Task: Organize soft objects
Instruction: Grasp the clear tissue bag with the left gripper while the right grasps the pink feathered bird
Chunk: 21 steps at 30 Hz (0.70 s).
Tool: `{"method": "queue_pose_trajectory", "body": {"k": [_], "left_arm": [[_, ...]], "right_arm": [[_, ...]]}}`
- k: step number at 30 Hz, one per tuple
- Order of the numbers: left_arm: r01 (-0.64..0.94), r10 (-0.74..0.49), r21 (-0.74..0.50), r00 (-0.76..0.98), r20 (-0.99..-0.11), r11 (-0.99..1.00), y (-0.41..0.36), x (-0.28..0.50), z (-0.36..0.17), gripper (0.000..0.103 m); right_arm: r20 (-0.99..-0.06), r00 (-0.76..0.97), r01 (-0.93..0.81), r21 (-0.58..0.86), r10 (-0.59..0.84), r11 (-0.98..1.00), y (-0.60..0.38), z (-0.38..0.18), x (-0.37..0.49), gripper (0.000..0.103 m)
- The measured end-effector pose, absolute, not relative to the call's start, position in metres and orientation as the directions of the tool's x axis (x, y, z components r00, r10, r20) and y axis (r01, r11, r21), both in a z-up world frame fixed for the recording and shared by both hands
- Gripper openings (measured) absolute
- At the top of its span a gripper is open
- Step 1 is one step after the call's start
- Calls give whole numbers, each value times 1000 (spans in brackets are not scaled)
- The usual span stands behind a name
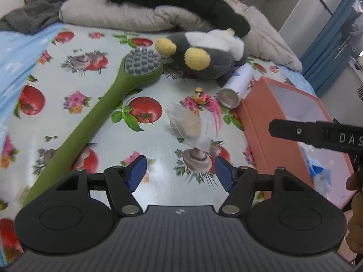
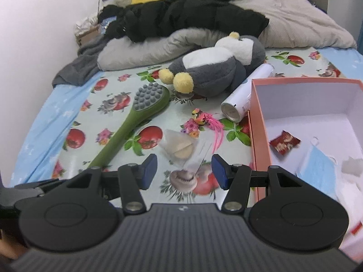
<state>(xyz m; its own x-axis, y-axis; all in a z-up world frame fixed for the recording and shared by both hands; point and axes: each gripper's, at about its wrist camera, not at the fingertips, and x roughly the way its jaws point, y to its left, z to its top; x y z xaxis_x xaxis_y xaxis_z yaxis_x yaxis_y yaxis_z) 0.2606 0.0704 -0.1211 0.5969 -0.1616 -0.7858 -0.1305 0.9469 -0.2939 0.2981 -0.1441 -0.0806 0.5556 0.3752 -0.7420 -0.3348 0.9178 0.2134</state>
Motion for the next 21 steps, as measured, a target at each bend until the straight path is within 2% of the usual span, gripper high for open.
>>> {"method": "queue_pose_trajectory", "body": {"k": [10,16,21], "left_arm": [[-143,-219,-357,570,-792,923,81,351,-189,70],[-136,-264,-401,561,-785,906,87,380,-215,69],[-122,-291,-425,561,-775,897,88,391,-225,64]], "right_arm": [[-779,514,-311,222,360,924,-107,-132,395,56],[-792,508,-306,201,338,931,-88,-161,433,55],[-812,500,-299,163,300,940,-79,-187,457,55]]}}
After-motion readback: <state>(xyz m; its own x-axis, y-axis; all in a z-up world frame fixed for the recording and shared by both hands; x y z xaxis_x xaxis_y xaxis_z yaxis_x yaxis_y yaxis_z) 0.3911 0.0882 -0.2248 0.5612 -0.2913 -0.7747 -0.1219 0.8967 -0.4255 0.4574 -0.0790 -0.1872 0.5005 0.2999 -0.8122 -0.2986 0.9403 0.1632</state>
